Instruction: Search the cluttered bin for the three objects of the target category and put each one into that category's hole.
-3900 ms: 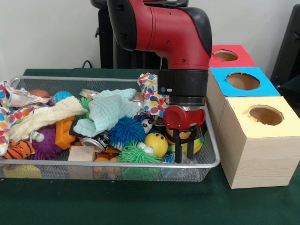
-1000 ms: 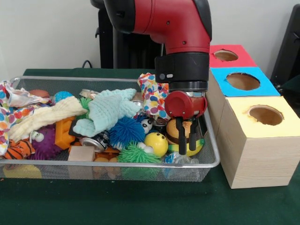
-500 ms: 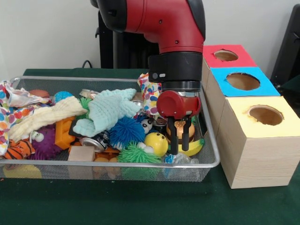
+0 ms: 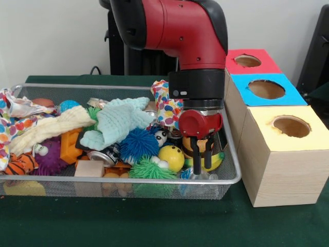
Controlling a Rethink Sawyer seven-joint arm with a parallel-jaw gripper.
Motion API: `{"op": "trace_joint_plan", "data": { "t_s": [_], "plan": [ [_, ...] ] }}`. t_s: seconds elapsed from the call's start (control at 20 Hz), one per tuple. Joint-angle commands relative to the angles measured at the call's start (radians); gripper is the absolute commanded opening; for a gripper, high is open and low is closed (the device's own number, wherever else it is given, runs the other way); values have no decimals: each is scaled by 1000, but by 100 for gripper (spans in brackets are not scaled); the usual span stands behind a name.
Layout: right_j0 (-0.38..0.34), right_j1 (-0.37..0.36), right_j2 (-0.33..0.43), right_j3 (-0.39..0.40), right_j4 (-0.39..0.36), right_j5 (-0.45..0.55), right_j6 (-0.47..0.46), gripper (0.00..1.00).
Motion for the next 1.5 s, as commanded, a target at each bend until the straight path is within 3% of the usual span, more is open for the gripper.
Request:
{"op": "trace_joint_plan", "data": {
  "t_s": [0.05,0.4,1.0,1.25,1.5],
  "plan": [
    [0,50,29,35,7,73,166,100],
    [1,42,32,37,14,85,166,100],
    [-43,137,58,-27,-28,31,139,100],
    [-5,204,21,-78,-13,-13,157,100],
    [13,218,4,-87,-1,-16,162,100]
  ]
}}
